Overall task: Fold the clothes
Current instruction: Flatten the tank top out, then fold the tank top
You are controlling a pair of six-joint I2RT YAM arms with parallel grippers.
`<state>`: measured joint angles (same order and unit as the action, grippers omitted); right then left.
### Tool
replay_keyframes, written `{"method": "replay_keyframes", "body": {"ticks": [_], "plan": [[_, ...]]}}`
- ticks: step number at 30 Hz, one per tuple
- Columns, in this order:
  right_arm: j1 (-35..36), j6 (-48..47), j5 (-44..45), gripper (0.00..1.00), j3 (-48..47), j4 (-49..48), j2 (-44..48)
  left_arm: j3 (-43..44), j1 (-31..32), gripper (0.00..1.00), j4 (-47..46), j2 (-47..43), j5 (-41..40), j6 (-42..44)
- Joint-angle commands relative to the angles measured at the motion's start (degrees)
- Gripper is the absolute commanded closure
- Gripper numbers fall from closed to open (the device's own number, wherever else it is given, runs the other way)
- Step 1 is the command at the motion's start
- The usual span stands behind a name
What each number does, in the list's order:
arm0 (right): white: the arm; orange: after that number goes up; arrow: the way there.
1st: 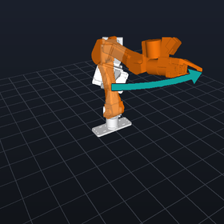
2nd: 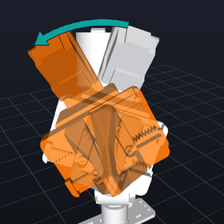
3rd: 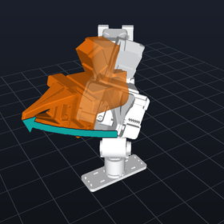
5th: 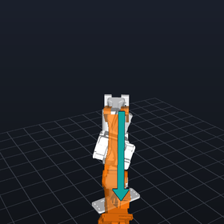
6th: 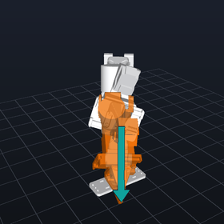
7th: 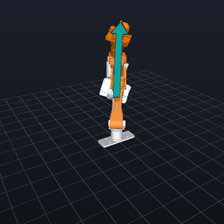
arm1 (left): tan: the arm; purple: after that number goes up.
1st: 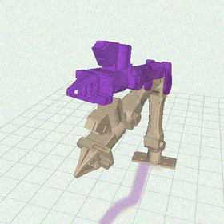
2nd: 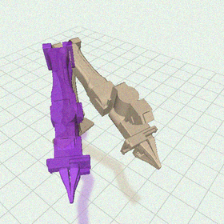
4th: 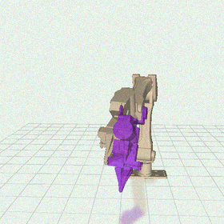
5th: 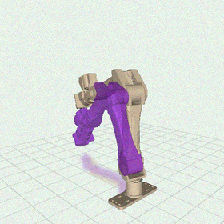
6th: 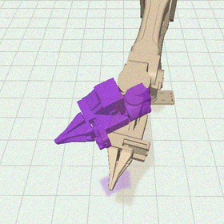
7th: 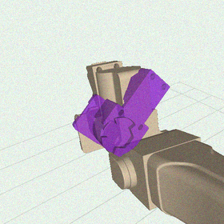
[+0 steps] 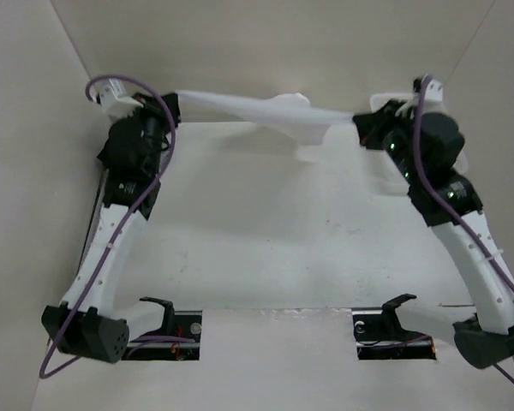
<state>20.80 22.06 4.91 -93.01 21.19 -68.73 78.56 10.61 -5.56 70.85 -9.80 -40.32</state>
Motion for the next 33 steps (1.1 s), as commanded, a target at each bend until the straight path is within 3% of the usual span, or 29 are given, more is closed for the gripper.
{"method": "replay_keyframes", "body": {"ticks": [1, 5, 9, 13, 17, 22, 24, 27, 30, 33], "plan": [[4.1, 2.4, 5.4, 1.0, 19.1, -6.0, 9.0, -17.6, 2.2, 0.99, -4.4, -9.8, -4.4, 0.9], [12.0, 9.1, 10.6, 1.0, 43.7, -8.8, 21.5, -41.2, 7.5, 0.99, -3.1, -25.5, -11.3, -0.8], [25.3, 17.5, 15.4, 1.0, 56.7, -2.5, 31.5, -52.5, 11.0, 0.99, 11.9, -41.5, -15.0, -0.8], [39.9, 30.5, 18.5, 1.0, 63.3, 8.7, 38.9, -54.6, 14.2, 0.99, 31.3, -56.8, -15.1, -7.7], [56.6, 43.2, 21.5, 1.0, 64.5, 17.8, 42.1, -51.9, 17.7, 0.99, 44.4, -64.6, -14.7, -13.5], [74.7, 54.4, 30.3, 1.0, 60.1, 23.5, 36.7, -50.6, 19.0, 0.99, 48.5, -68.2, -14.5, -17.2], [73.1, 53.4, 31.6, 1.0, 58.9, 23.4, 33.6, -51.3, 18.5, 0.99, 45.1, -66.2, -14.5, -16.4], [61.5, 44.9, 31.0, 1.0, 58.6, 18.9, 31.7, -52.3, 18.0, 0.99, 33.6, -57.6, -15.9, -14.2], [42.6, 27.7, 23.3, 1.0, 58.2, 4.9, 29.2, -51.0, 16.8, 0.99, 15.3, -41.3, -17.3, -11.1], [22.3, 16.5, 8.8, 1.0, 55.7, -10.2, 21.3, -44.3, 12.7, 0.99, -0.5, -21.0, -13.9, -9.6]]}}
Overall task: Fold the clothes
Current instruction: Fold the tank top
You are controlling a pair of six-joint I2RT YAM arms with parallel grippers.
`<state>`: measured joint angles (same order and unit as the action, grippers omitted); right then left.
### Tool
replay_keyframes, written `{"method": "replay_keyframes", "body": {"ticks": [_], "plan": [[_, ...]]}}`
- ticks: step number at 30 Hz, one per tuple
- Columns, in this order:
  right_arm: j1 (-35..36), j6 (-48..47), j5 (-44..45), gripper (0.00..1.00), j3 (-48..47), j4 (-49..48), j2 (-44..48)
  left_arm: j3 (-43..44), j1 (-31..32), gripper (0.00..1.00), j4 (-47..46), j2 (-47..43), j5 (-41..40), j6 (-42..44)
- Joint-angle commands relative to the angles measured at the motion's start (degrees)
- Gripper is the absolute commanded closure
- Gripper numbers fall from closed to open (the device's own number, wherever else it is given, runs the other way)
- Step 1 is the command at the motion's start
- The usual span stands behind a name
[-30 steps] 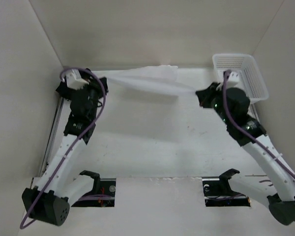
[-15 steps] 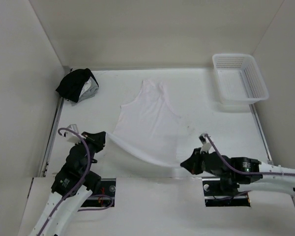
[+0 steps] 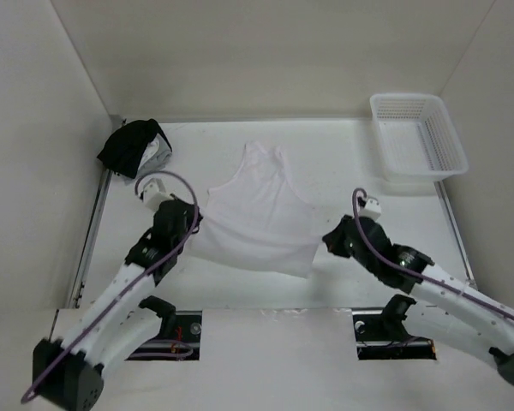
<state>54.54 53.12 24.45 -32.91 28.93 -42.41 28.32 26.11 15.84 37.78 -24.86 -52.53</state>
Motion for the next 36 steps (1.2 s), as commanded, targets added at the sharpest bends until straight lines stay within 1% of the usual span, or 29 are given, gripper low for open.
{"method": "replay_keyframes", "body": {"ticks": [1, 2, 4, 7, 8, 9, 11, 12, 13, 14, 15, 16, 17, 18, 20, 21, 22, 23, 24, 26, 27, 28, 29, 31, 34, 36], "plan": [[-18.1, -16.1, -15.4, 1.0, -6.2, -22.0, -9.3, 9.4, -4.6, 0.99, -25.5, 19.2, 3.0, 2.8], [-23.3, -16.9, -18.9, 1.0, -8.3, -25.6, -13.5, 13.0, -6.1, 0.99, -27.9, 25.8, 4.2, 2.8], [-30.6, -17.7, -23.3, 1.0, -13.9, -30.8, -22.8, 20.9, -8.6, 0.99, -30.9, 38.3, 6.0, 2.3], [-37.2, -18.4, -27.4, 1.0, -25.8, -33.1, -37.3, 35.5, -11.2, 0.99, -30.6, 54.5, 7.8, 3.2], [-40.6, -18.8, -29.8, 1.0, -37.7, -32.5, -49.2, 47.4, -12.8, 0.99, -27.6, 64.3, 9.7, 4.2], [-40.6, -18.8, -29.8, 1.0, -37.8, -32.4, -49.3, 48.7, -12.9, 0.99, -27.3, 65.3, 10.0, 4.3], [-42.5, -18.2, -30.6, 1.0, -47.0, -30.3, -57.9, 56.8, -13.4, 0.97, -24.2, 71.2, 9.8, 5.5], [-42.9, -18.1, -30.8, 1.0, -51.5, -28.9, -62.0, 60.2, -13.8, 0.95, -23.2, 73.8, 9.7, 6.3], [-43.0, -17.9, -31.3, 0.95, -55.6, -27.4, -65.7, 63.2, -14.0, 0.88, -22.1, 76.5, 10.2, 7.3], [-42.9, -17.7, -31.1, 0.83, -59.5, -25.9, -69.3, 65.5, -14.5, 0.8, -20.6, 78.4, 11.2, 8.1], [-42.8, -17.7, -31.0, 0.72, -61.7, -24.8, -71.6, 65.9, -15.0, 0.73, -19.2, 78.8, 11.4, 8.1], [-42.7, -17.6, -30.9, 0.62, -62.3, -24.4, -72.6, 64.3, -15.4, 0.66, -18.7, 78.1, 11.1, 7.8], [-42.7, -17.6, -30.5, 0.57, -61.1, -24.8, -72.5, 62.1, -15.7, 0.63, -19.1, 76.8, 11.0, 7.3], [-42.7, -17.6, -30.3, 0.56, -58.5, -26.2, -71.2, 58.1, -15.9, 0.61, -20.4, 74.1, 10.8, 7.0], [-41.4, -17.5, -29.5, 0.56, -51.1, -29.8, -67.2, 46.7, -16.0, 0.62, -24.7, 66.9, 10.2, 6.3], [-40.8, -17.3, -28.8, 0.57, -47.9, -30.9, -65.2, 39.4, -15.8, 0.63, -27.5, 62.3, 9.7, 4.9], [-39.5, -16.9, -27.7, 0.6, -41.9, -33.0, -61.4, 32.3, -15.3, 0.63, -30.2, 57.9, 9.0, 3.6], [-38.6, -16.7, -27.2, 0.63, -38.3, -34.5, -59.1, 25.5, -14.7, 0.64, -32.9, 54.2, 8.6, 2.5], [-37.1, -16.6, -26.5, 0.69, -33.7, -36.6, -56.0, 19.8, -14.2, 0.65, -34.7, 51.2, 8.8, 1.5], [-34.2, -15.9, -25.1, 0.85, -24.4, -40.3, -50.0, 12.1, -13.8, 0.65, -36.1, 47.2, 10.6, 0.3], [-33.1, -15.3, -24.2, 0.92, -20.3, -41.8, -47.3, 9.8, -13.9, 0.66, -36.1, 46.1, 13.1, 0.4], [-32.1, -14.5, -23.8, 0.96, -16.8, -43.1, -45.0, 7.8, -14.3, 0.66, -36.2, 45.4, 15.8, 0.1], [-31.0, -14.0, -23.8, 0.97, -13.8, -44.1, -42.9, 6.2, -14.3, 0.66, -36.6, 45.0, 18.3, -0.9], [-29.2, -13.3, -23.3, 0.98, -8.9, -45.4, -39.4, 4.0, -14.5, 0.65, -37.1, 45.3, 21.5, -2.6], [-27.6, -12.9, -22.4, 0.97, -4.2, -46.3, -35.9, 2.5, -14.9, 0.65, -40.3, 47.4, 22.6, -3.5], [-27.4, -12.6, -21.7, 0.91, -1.6, -46.5, -34.1, 2.5, -15.4, 0.64, -42.5, 49.3, 23.5, -4.5]]}}
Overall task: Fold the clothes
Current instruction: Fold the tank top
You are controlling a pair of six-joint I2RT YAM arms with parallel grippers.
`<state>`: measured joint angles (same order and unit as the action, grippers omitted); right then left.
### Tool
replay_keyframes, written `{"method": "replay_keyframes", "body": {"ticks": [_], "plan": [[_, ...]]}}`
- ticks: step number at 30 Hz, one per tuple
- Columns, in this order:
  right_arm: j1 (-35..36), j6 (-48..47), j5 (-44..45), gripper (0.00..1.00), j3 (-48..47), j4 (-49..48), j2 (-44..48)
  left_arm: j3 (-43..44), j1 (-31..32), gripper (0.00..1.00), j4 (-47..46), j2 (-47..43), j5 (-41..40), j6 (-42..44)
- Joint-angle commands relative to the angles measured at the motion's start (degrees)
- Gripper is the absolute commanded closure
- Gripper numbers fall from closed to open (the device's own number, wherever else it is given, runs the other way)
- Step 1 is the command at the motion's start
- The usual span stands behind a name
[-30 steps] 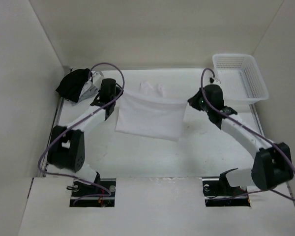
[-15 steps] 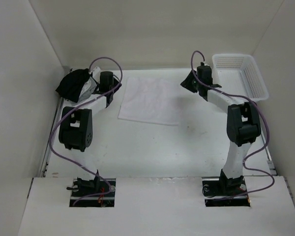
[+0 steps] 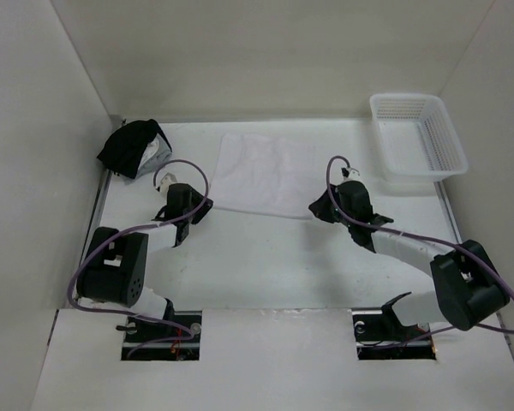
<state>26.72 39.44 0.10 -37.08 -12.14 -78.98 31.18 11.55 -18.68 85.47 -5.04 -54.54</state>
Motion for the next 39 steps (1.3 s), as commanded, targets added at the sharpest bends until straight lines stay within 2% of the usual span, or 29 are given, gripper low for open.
{"method": "replay_keyframes", "body": {"ticks": [1, 5, 9, 12, 16, 21, 28, 34, 39], "plan": [[0.5, 1.3, 3.0, 0.87, 3.9, -5.8, 3.2, 0.1, -1.0, 0.65, -8.1, 2.7, 4.0, -2.6], [0.3, 3.3, 3.2, 0.73, 9.4, -8.8, 5.4, 1.1, -1.0, 0.71, -8.0, 4.9, 2.3, -3.2], [-1.4, 6.3, 3.2, 0.62, 11.9, -11.1, 3.5, 2.2, -0.7, 0.76, -7.8, 6.7, -0.2, -3.6], [-1.9, 8.1, 2.5, 0.59, 11.2, -11.5, 0.0, 2.7, -0.4, 0.78, -8.1, 7.9, -2.5, -4.3], [-2.2, 10.5, 1.7, 0.59, 10.5, -14.1, -3.5, 3.0, -0.3, 0.86, -9.1, 8.9, -4.1, -4.5], [-3.3, 13.0, -1.6, 0.53, 7.9, -16.6, -8.3, 2.7, -0.2, 0.92, -9.6, 9.3, -4.2, -4.6], [-3.8, 17.9, -4.3, 0.53, 9.0, -23.8, -12.7, 2.2, -0.2, 0.95, -10.3, 9.7, -4.0, -4.8], [-4.5, 20.3, -3.3, 0.71, 9.1, -25.8, -14.7, 2.0, -0.3, 0.96, -10.4, 9.6, -3.8, -5.0], [-4.8, 20.4, -0.7, 0.71, 8.9, -25.2, -14.5, 2.2, -0.1, 0.96, -10.4, 9.6, -3.9, -5.0]]}}
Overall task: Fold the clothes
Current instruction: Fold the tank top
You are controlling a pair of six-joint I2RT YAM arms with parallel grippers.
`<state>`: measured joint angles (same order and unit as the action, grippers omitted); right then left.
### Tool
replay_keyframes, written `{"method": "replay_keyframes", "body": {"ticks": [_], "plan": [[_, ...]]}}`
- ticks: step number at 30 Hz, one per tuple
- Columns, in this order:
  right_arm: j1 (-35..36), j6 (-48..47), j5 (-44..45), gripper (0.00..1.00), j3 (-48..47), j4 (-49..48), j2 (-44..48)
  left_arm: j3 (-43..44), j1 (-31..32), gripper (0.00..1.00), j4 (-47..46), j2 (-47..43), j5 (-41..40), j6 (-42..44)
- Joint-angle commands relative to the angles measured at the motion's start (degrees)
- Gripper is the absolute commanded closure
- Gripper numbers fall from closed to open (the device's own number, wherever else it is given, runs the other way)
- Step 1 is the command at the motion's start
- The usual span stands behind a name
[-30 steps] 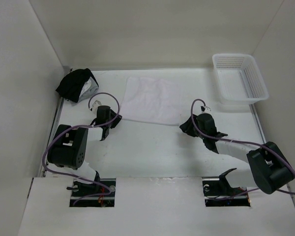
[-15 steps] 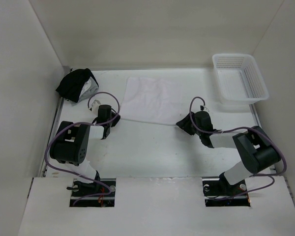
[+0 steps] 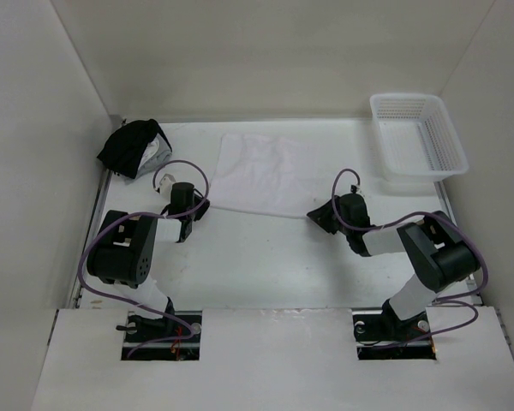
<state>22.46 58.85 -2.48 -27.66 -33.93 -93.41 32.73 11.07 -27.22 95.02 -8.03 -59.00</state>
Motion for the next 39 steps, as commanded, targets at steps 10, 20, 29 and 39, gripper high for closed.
{"method": "replay_keyframes", "body": {"ticks": [10, 20, 29, 39], "plan": [[-0.4, -0.6, 3.9, 0.98, -1.9, -3.0, -0.6, 0.5, 0.5, 1.0, -2.1, -0.9, -0.8, -0.6], [6.3, -9.6, 11.2, 1.0, 3.8, 16.9, 34.8, -7.4, 3.0, 1.0, 9.3, -35.4, -1.5, 2.9], [26.9, -13.1, 28.9, 1.0, -12.7, 58.1, 70.3, 5.6, 16.2, 1.0, 43.7, -76.2, -15.0, 8.0], [38.8, -17.6, 38.0, 0.98, -19.5, 58.0, 62.0, 5.9, 22.0, 1.0, 41.6, -71.0, -21.1, 11.1]]}}
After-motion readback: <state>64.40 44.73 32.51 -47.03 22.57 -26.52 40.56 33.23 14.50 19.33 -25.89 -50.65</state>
